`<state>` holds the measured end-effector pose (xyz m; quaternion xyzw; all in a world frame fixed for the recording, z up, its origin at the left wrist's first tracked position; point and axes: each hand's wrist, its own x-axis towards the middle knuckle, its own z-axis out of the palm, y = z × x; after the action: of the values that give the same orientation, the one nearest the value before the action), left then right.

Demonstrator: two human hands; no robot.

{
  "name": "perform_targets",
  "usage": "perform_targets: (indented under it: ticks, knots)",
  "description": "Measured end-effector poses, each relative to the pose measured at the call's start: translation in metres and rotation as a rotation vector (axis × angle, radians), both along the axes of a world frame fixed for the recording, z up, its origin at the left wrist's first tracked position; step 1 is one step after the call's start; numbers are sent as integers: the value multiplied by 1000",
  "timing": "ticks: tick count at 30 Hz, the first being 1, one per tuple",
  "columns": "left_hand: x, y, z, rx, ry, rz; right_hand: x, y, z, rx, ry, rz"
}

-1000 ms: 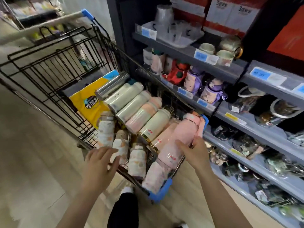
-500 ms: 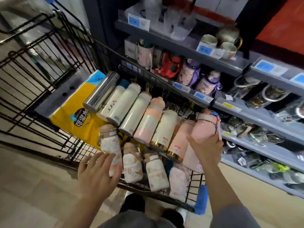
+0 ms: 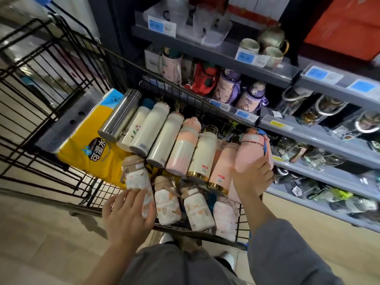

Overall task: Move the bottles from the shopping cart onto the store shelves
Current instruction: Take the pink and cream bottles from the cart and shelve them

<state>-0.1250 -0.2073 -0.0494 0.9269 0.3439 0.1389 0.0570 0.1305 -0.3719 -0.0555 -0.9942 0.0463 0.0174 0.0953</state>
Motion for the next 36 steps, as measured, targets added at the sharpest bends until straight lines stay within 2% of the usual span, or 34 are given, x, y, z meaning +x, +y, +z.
perform_targets:
  ticks: [4, 10, 12, 16, 19, 20, 25, 29, 36]
  knots:
    - [1, -1, 4, -45, 17, -5, 0, 0, -4, 65, -67, 13]
    - [1, 3, 8, -217, 193, -2, 0, -2, -12, 140, -115, -15]
    - [7, 10, 13, -265, 140, -39, 0, -2, -16, 153, -123, -28]
    - [53, 52, 33, -322, -97, -83, 2, -5, -14, 215, -84, -55]
    - [108, 95, 35, -397, -184, 2, -2, -9, 0, 298, -96, -57]
    - [126, 110, 30, -428, -153, 44, -5, -10, 5, 324, -99, -54]
    - [178, 153, -16, -469, 241, 117, -25, -14, 32, 409, -57, -20]
    - [185, 145, -35, -405, 261, 210, -37, -16, 40, 482, 52, -23]
    - [186, 149, -38, -404, 159, 237, -43, -20, 46, 570, 88, -6]
